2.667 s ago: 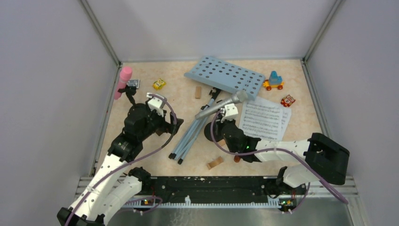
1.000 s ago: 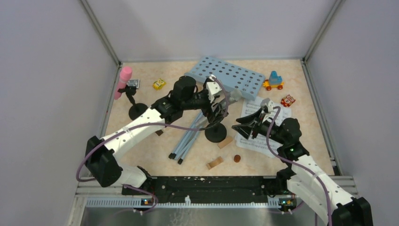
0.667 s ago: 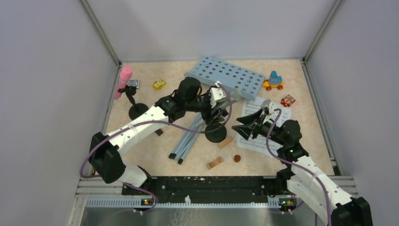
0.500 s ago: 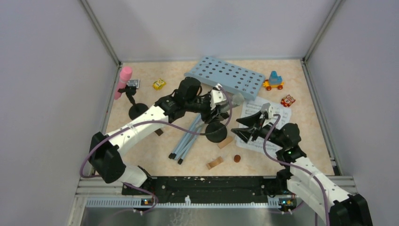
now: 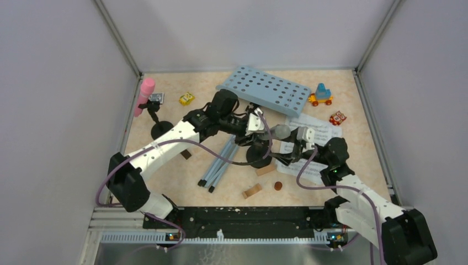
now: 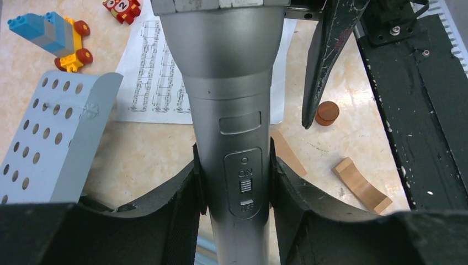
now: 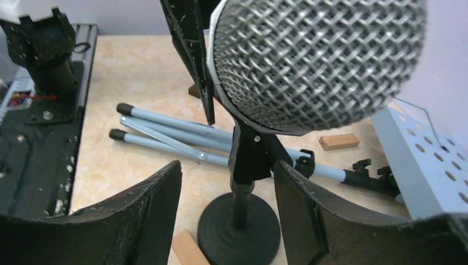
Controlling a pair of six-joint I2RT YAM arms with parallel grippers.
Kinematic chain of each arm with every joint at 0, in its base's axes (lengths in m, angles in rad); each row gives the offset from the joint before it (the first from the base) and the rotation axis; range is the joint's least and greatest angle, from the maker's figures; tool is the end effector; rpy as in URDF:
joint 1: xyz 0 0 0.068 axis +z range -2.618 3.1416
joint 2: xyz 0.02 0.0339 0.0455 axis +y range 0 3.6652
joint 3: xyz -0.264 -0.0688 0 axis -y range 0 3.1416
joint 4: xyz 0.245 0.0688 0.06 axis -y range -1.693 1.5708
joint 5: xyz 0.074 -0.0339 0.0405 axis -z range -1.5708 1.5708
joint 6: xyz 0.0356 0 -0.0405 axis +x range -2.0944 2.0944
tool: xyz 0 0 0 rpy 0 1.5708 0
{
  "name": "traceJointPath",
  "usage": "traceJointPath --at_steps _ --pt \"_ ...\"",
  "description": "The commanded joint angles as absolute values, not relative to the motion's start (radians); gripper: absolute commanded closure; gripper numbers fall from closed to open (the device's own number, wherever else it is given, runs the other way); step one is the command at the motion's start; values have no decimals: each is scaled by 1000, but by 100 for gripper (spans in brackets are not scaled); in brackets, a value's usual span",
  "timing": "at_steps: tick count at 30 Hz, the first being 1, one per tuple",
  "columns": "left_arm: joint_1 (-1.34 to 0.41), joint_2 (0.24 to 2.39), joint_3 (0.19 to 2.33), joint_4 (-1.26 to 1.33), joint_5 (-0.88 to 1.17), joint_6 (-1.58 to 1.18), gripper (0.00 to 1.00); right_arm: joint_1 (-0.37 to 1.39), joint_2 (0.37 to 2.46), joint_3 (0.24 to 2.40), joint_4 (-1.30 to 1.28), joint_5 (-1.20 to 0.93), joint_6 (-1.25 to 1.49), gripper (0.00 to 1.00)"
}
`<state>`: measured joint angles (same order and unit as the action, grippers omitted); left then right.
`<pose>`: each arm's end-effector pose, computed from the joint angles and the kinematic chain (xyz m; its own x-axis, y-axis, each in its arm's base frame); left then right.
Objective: Pack up the instrument practice props
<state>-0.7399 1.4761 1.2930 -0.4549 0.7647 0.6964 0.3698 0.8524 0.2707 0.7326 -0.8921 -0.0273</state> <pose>0.2248 -0.2386 0.3313 0.2381 0.4094 -0.8807 0.9705 -0.1364 0.1989 0.1570 0.0906 0.2423 0.1659 0.0459 -0.9851 -0.9402 0.3086 -0.1440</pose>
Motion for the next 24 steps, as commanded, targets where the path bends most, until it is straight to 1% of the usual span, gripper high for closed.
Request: traceJointPath --at_steps 1,2,3,4,5,9,11,15,20,24 --pt "-709 1516 1350 -500 825 818 47 364 905 336 799 -978 -159 39" --pt "-706 1522 1355 -498 835 818 45 365 915 333 823 -969 -156 39" --pt "-704 1524 1356 -489 838 815 39 364 923 331 842 -964 -155 39" --pt "-703 1527 1356 -472 837 806 23 364 926 328 856 -960 -157 39" --pt "-703 1526 1351 -452 835 794 16 364 925 325 862 -951 -159 39" --pt "-703 1527 1343 -397 826 769 3 363 897 316 839 -896 -174 40" --pt "-702 1526 1338 -388 814 762 1 364 876 316 806 -866 -190 40" --pt "-698 1516 1308 -358 784 737 1 363 851 317 755 -813 -203 41" --pt "-678 1484 1244 -329 769 692 3 360 835 299 769 -731 -168 42" --pt "-668 1444 1178 -275 762 669 3 344 881 307 821 -766 -128 42"
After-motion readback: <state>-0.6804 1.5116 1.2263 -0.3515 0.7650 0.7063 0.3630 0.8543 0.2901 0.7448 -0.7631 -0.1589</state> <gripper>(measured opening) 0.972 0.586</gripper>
